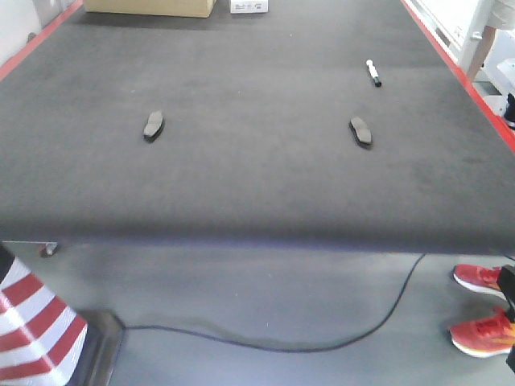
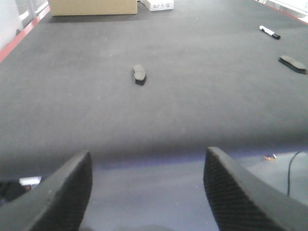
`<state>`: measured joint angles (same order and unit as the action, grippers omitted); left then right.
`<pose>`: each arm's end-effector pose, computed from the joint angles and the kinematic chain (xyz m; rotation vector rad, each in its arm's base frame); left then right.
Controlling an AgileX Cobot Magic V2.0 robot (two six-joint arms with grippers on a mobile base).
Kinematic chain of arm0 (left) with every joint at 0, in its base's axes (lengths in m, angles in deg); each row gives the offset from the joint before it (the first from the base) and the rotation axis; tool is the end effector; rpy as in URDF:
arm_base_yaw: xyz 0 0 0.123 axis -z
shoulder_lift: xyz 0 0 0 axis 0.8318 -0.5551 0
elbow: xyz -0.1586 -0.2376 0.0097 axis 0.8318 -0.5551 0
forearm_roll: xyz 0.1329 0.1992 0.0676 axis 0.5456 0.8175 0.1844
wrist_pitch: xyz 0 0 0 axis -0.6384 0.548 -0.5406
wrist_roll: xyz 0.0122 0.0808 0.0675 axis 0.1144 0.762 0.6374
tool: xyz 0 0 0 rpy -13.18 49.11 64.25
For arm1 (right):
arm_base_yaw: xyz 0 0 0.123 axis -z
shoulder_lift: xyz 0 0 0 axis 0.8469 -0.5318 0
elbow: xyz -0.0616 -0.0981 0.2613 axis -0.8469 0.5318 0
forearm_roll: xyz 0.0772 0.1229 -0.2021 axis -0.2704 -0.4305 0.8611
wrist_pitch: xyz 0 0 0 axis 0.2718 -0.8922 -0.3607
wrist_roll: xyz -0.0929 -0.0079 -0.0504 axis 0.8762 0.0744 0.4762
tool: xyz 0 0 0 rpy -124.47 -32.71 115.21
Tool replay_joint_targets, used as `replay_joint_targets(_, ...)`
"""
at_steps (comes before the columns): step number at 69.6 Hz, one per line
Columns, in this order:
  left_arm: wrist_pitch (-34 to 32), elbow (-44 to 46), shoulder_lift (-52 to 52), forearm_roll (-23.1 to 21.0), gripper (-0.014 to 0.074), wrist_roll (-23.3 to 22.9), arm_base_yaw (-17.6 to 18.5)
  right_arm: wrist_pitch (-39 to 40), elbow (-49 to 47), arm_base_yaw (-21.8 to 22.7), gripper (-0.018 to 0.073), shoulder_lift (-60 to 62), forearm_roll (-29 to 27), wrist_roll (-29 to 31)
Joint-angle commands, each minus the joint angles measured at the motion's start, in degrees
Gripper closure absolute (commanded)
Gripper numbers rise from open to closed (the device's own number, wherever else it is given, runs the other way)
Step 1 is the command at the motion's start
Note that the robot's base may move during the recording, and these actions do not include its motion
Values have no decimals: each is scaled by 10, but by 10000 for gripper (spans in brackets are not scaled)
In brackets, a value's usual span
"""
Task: Move and align brake pads A on conveyor
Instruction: 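Back the robot away from the conveyor belt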
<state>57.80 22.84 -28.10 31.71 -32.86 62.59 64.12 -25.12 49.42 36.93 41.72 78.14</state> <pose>0.0984 -0.0119 0.2825 0.0925 1.8460 -0.0990 0.0979 0.0165 0.2680 -0.1248 1.8328 0.1386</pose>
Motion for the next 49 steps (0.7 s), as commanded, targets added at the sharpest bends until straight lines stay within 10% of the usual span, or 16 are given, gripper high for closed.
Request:
replay_joint_targets(1,-37,14,-3,0,105,-1,2,41,-15,2,146,-3,1,2)
replay_joint_targets(49,-37,14,-3,0,105,-1,2,41,-15,2,146,-3,1,2)
